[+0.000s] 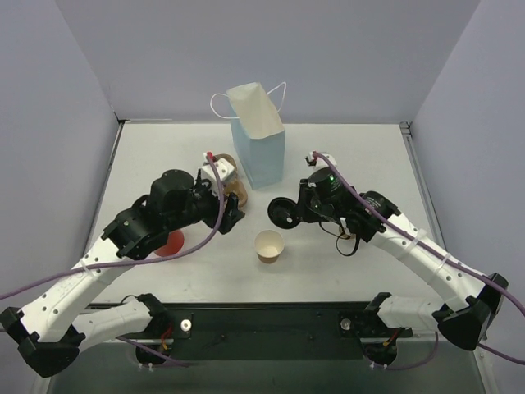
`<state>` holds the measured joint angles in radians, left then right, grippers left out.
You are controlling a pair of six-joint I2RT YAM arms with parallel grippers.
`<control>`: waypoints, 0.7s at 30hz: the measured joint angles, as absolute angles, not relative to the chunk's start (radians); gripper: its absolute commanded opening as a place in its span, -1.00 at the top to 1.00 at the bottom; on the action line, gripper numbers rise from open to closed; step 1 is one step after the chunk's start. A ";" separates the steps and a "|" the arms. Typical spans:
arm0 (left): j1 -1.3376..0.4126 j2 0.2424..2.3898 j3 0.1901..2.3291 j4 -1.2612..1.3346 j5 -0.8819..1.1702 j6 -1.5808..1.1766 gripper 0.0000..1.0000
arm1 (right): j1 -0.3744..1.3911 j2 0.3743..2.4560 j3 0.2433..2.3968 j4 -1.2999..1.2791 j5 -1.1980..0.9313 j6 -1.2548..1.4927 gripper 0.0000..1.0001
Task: Pack the takeout coffee
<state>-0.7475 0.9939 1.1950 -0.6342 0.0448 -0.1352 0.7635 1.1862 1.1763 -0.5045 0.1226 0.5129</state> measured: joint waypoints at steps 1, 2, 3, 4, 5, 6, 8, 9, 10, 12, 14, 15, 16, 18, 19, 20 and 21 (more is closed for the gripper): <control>-0.773 0.995 1.181 -0.611 0.065 -0.085 -0.43 | 0.772 1.188 1.177 -0.509 0.097 0.515 0.76; -0.790 0.991 1.164 -0.592 0.085 -0.035 -0.43 | 0.778 1.191 1.179 -0.517 0.067 0.515 0.76; -0.810 0.982 1.144 -0.575 0.109 0.032 -0.43 | 0.784 1.196 1.183 -0.525 0.034 0.514 0.76; -0.825 0.973 1.128 -0.562 0.127 0.082 -0.44 | 0.788 1.200 1.184 -0.529 0.014 0.513 0.77; -0.842 0.958 1.106 -0.545 0.145 0.138 -0.44 | 0.789 1.206 1.188 -0.537 -0.014 0.511 0.76; -0.858 0.940 1.085 -0.533 0.161 0.194 -0.44 | 0.794 1.211 1.190 -0.542 -0.039 0.507 0.77; -0.883 0.906 1.055 -0.520 0.189 0.291 -0.44 | 0.800 1.222 1.196 -0.554 -0.083 0.499 0.77; -0.891 0.892 1.047 -0.517 0.206 0.336 -0.44 | 0.801 1.228 1.200 -0.559 -0.103 0.493 0.77; -0.894 0.880 1.042 -0.518 0.225 0.378 -0.44 | 0.804 1.231 1.201 -0.561 -0.121 0.490 0.77; -0.899 0.870 1.040 -0.518 0.256 0.442 -0.47 | 0.809 1.237 1.205 -0.569 -0.149 0.482 0.77; -0.908 0.869 1.039 -0.518 0.289 0.511 -0.47 | 0.816 1.244 1.213 -0.580 -0.177 0.471 0.76; -0.912 0.870 1.038 -0.519 0.296 0.524 -0.47 | 0.819 1.245 1.214 -0.583 -0.183 0.469 0.76; -0.920 0.871 1.034 -0.518 0.307 0.548 -0.47 | 0.821 1.248 1.217 -0.588 -0.192 0.466 0.77; -0.939 0.874 1.023 -0.520 0.322 0.589 -0.47 | 0.826 1.253 1.223 -0.595 -0.206 0.462 0.76; -0.949 0.877 1.016 -0.521 0.326 0.606 -0.47 | 0.827 1.256 1.226 -0.597 -0.212 0.461 0.76; -0.956 0.879 1.010 -0.522 0.328 0.620 -0.47 | 0.826 1.258 1.229 -0.599 -0.218 0.459 0.76; -0.964 0.882 1.004 -0.523 0.330 0.635 -0.47 | 0.826 1.258 1.231 -0.601 -0.224 0.458 0.76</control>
